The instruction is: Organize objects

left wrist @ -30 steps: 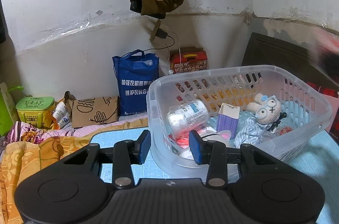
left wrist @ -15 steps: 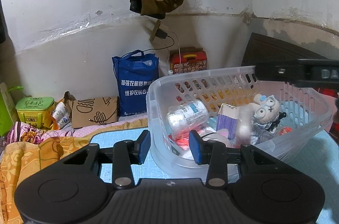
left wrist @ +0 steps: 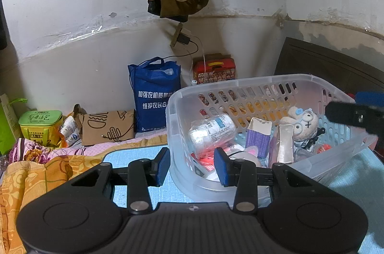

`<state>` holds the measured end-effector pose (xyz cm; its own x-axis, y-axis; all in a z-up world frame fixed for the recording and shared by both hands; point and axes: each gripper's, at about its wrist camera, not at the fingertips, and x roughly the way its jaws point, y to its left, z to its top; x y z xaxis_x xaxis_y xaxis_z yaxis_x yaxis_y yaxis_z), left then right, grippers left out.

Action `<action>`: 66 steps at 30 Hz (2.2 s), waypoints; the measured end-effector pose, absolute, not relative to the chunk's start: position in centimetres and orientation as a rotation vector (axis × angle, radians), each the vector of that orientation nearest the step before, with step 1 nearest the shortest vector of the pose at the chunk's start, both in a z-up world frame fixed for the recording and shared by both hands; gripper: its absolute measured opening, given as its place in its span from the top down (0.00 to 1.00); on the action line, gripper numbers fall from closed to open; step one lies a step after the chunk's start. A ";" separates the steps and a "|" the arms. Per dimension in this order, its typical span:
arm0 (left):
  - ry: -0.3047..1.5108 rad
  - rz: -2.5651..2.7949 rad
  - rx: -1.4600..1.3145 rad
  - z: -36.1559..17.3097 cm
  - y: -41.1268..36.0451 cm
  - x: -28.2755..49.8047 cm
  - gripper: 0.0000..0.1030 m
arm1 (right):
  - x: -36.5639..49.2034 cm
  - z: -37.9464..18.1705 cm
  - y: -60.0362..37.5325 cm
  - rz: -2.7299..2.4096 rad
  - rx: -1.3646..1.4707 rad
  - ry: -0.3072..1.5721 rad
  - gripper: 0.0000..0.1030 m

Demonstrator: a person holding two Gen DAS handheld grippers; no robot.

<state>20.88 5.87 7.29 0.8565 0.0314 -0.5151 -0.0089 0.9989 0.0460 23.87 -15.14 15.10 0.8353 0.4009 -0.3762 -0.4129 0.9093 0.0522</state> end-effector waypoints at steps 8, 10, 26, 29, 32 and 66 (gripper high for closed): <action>0.542 0.020 0.043 7.3 5.9 20.9 0.57 | 23.6 14.5 -15.5 0.429 -0.018 0.396 0.00; 0.541 0.020 0.041 7.3 5.9 20.9 0.57 | 23.5 14.4 -15.7 0.434 -0.009 0.394 0.00; 0.300 0.074 -0.055 9.6 8.0 17.7 0.00 | 22.5 14.6 -18.7 0.391 0.082 0.386 0.00; 0.302 0.059 -0.065 9.8 8.9 16.9 0.00 | 22.1 14.6 -18.5 0.315 0.025 0.398 0.00; 0.292 0.071 -0.043 9.6 8.9 15.8 0.00 | 21.3 14.4 -17.9 0.257 -0.061 0.392 0.00; 0.473 -0.023 0.013 10.4 3.6 17.6 0.00 | 20.9 15.1 -17.0 0.257 -0.081 0.486 0.00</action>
